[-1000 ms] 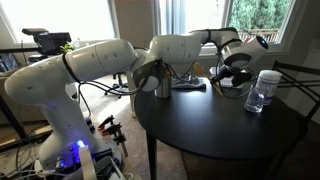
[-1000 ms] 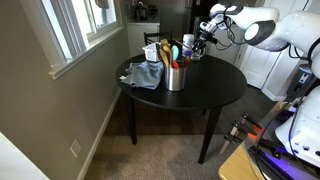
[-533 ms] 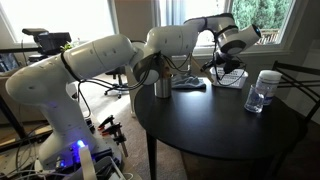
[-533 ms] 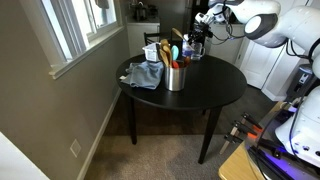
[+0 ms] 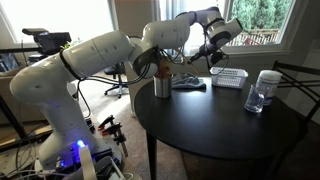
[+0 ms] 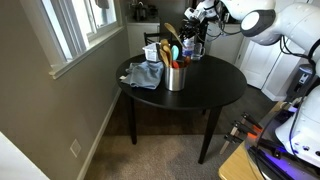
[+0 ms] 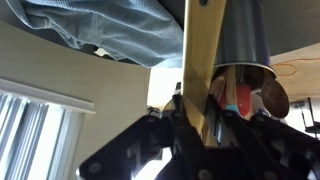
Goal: Put the spatula inside the silver object
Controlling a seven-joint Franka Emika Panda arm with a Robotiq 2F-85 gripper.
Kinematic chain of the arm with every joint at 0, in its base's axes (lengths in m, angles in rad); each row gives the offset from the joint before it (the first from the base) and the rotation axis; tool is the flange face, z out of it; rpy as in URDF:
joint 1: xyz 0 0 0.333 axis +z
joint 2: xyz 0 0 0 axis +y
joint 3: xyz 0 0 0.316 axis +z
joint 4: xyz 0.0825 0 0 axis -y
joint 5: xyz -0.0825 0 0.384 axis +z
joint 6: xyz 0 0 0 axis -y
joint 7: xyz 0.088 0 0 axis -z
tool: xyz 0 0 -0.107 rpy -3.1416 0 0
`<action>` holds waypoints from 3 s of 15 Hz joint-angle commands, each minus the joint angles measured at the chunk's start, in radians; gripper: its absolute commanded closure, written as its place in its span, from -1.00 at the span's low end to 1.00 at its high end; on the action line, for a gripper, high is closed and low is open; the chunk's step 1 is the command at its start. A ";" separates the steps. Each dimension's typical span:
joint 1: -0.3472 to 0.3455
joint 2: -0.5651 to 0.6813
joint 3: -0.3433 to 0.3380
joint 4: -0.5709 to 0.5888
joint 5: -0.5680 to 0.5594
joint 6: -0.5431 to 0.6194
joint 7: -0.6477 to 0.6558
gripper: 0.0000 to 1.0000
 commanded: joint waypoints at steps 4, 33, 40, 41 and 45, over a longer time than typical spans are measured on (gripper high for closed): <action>0.035 -0.015 0.012 -0.014 0.010 -0.051 0.020 0.79; 0.142 0.015 0.046 -0.012 0.155 -0.474 0.210 0.79; 0.118 0.070 0.007 0.008 0.138 -0.441 0.128 0.80; 0.110 0.076 0.004 0.008 0.139 -0.433 0.127 0.80; 0.088 0.083 0.010 0.008 0.153 -0.361 0.134 0.80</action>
